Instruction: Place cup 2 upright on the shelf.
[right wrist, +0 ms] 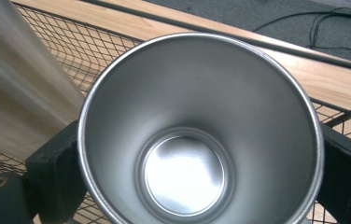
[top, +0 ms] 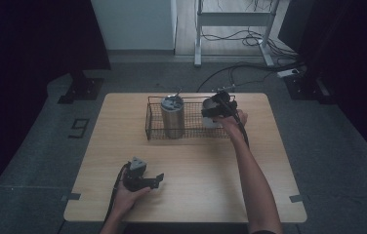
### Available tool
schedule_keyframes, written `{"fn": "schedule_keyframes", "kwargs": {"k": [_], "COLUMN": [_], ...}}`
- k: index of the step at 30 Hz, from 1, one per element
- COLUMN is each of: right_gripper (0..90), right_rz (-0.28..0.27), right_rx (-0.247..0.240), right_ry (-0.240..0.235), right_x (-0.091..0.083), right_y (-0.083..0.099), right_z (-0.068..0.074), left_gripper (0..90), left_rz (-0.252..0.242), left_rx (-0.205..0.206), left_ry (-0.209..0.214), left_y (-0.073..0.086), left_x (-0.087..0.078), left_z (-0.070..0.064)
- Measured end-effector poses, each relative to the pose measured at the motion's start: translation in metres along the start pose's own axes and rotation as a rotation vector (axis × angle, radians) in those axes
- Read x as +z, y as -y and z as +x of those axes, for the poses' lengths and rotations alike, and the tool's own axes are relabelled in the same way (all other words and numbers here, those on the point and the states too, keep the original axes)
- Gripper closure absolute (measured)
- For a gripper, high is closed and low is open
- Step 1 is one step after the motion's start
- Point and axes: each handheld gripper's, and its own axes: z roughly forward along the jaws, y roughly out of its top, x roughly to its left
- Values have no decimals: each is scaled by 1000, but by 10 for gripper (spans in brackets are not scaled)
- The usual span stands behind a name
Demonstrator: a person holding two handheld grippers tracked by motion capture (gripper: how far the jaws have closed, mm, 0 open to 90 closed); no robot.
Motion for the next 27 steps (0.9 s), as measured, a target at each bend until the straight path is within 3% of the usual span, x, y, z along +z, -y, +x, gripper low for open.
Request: {"fn": "schedule_keyframes", "kwargs": {"k": [27], "right_gripper": [66], "right_rz": [56], "right_rx": [-11], "right_ry": [30], "right_x": [24], "right_y": [11], "right_z": [-2], "left_gripper": [143], "left_rz": [11], "left_rx": [0], "left_ry": [-1], "left_y": [2], "left_x": [3], "left_z": [0]}}
